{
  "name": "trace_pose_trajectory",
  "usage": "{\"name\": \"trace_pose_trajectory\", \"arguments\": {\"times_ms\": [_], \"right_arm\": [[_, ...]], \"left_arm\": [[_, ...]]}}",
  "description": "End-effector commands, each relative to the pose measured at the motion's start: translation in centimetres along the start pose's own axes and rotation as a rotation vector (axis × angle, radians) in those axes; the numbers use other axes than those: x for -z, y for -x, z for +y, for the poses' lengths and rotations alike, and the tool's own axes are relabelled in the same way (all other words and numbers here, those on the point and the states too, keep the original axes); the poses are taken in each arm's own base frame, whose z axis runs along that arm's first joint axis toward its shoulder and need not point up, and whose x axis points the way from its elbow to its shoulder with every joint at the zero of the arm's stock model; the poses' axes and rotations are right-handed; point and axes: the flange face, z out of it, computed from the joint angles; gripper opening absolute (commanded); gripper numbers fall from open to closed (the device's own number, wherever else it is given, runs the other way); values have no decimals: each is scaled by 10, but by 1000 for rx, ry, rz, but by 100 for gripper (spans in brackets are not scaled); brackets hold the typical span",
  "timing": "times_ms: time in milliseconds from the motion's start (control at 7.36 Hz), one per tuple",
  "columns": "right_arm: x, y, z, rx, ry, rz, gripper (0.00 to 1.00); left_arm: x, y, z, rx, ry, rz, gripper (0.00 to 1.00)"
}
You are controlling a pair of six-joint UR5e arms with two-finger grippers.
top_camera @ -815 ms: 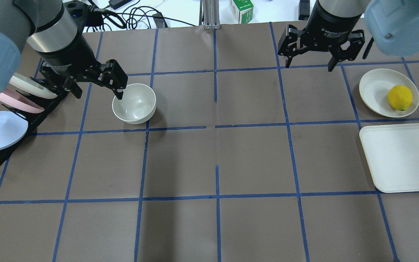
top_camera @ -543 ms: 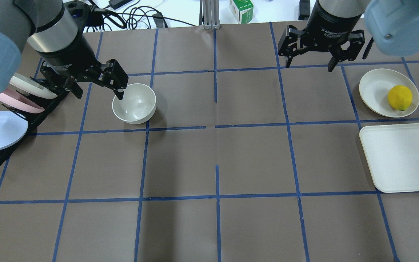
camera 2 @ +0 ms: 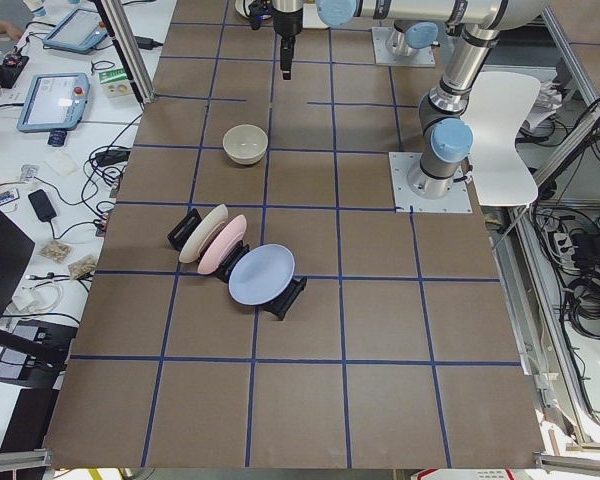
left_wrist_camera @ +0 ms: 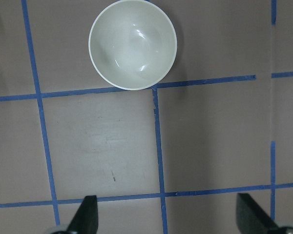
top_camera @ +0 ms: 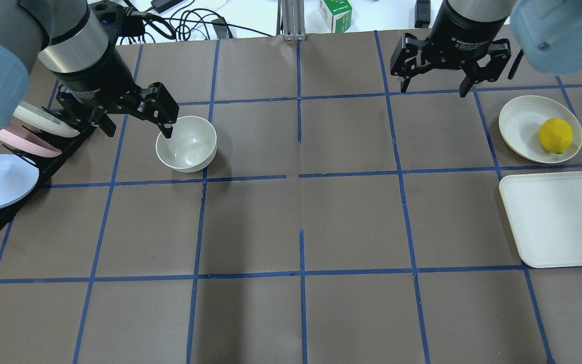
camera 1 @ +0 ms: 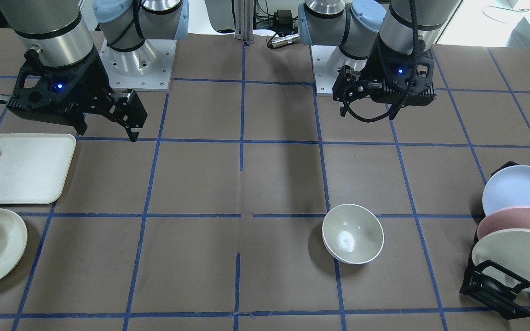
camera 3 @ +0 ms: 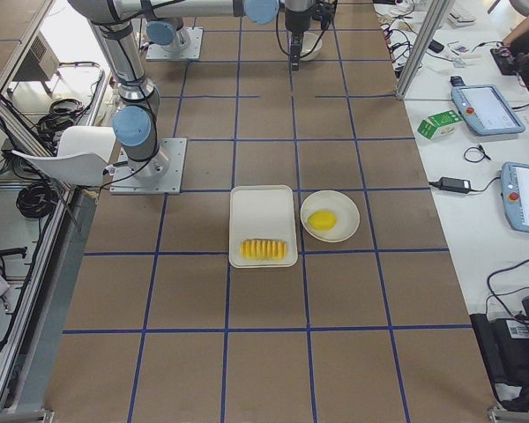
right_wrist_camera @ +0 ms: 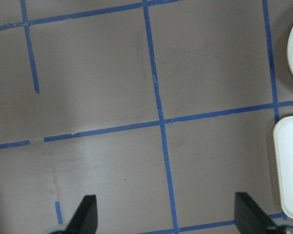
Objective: Place bowl and put lemon in it
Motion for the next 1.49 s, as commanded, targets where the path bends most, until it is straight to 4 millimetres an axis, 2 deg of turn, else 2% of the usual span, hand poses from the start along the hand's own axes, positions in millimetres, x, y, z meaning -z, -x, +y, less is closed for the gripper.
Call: {"name": "trace_pose_trajectory", "arguments": {"times_ms": [0, 136, 272, 407, 543, 679, 815, 951, 1222, 1358], "right_arm": [[-1, -96, -30, 25, -2, 10, 100], [-4, -165, -42, 13, -3, 12, 100], [-24, -216, -52, 22, 30, 18, 100], [-58, -248, -70, 56, 73, 11, 100], [-98, -291, -93, 112, 41, 55, 100], [-151, -329, -117, 148, 32, 67, 100], [-195, -356, -125, 146, 57, 42, 100], [-228, -366, -127, 144, 90, 17, 100], [-282, -371, -131, 168, 149, -18, 100], [-293, -374, -134, 165, 135, -10, 100]], "left_arm": [[0, 0, 0, 2, 0, 0, 100], [0, 0, 0, 2, 0, 0, 100], [0, 0, 0, 3, 0, 0, 100], [-1, 0, 0, 9, 1, 1, 100], [-1, 0, 0, 11, 1, 1, 100], [-1, 0, 0, 11, 1, 1, 100], [-3, -1, -2, 11, 6, 1, 100], [-5, 1, -5, 15, 6, 1, 100], [-6, 5, -7, 12, 2, -5, 100], [-6, 5, -7, 17, 4, -8, 100]]}}
